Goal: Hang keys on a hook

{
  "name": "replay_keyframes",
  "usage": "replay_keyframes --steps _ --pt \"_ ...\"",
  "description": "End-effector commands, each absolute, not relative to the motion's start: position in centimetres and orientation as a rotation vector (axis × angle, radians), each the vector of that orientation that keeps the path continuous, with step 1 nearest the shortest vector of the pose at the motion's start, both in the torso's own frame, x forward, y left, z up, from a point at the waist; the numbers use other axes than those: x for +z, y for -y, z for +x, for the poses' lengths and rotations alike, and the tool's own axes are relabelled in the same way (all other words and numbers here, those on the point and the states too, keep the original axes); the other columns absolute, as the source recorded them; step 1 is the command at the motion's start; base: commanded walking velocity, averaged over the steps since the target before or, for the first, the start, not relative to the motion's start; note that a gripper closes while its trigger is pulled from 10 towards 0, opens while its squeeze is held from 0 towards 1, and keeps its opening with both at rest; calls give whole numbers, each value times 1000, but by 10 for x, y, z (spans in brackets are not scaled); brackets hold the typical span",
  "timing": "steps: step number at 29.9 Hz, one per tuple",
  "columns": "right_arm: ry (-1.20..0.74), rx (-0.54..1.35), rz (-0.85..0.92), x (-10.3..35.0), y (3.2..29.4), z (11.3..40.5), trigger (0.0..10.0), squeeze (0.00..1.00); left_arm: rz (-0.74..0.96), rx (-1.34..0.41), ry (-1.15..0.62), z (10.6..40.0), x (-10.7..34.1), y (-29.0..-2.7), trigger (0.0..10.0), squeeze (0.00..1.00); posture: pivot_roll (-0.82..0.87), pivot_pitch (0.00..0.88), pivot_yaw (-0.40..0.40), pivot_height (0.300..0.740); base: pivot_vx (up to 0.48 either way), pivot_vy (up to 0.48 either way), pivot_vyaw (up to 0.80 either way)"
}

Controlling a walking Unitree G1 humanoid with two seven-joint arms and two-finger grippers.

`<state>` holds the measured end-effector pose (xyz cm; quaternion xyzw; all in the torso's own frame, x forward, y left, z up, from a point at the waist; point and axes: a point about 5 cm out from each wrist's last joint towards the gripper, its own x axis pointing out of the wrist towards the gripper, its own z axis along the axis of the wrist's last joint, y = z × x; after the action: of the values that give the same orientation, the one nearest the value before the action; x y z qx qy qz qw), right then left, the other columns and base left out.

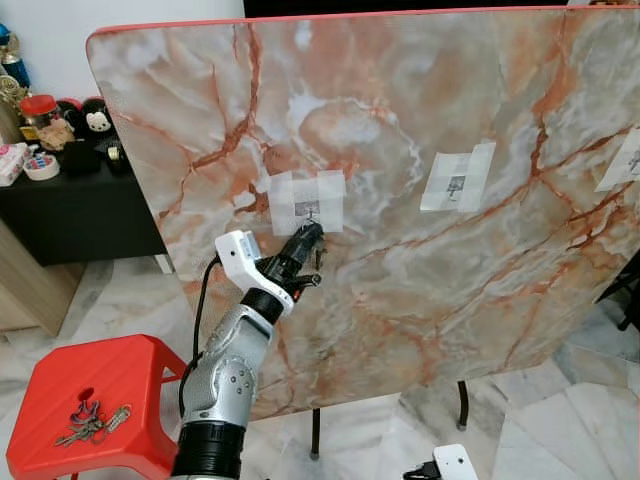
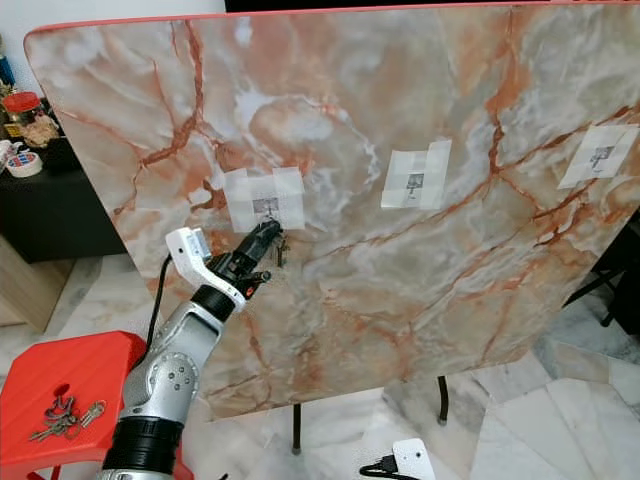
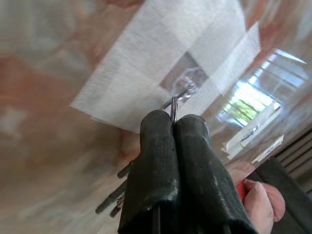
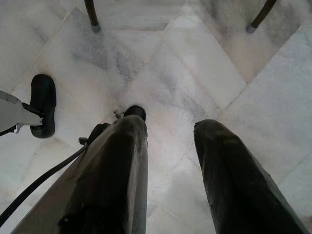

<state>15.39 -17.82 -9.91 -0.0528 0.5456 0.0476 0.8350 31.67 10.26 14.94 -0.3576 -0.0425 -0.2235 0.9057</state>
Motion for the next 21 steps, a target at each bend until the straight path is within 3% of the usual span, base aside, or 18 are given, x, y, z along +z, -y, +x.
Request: replay_keyframes --steps 1,21 --pt "-1155 93 -102 -99 179 155 10000 0 -785 -449 70 319 148 -101 10000 0 59 0 -40 740 0 0 0" --pt "-1153 94 -101 -99 178 155 10000 0 -799 -452 27 318 140 -100 10000 0 57 0 -41 740 0 0 0"
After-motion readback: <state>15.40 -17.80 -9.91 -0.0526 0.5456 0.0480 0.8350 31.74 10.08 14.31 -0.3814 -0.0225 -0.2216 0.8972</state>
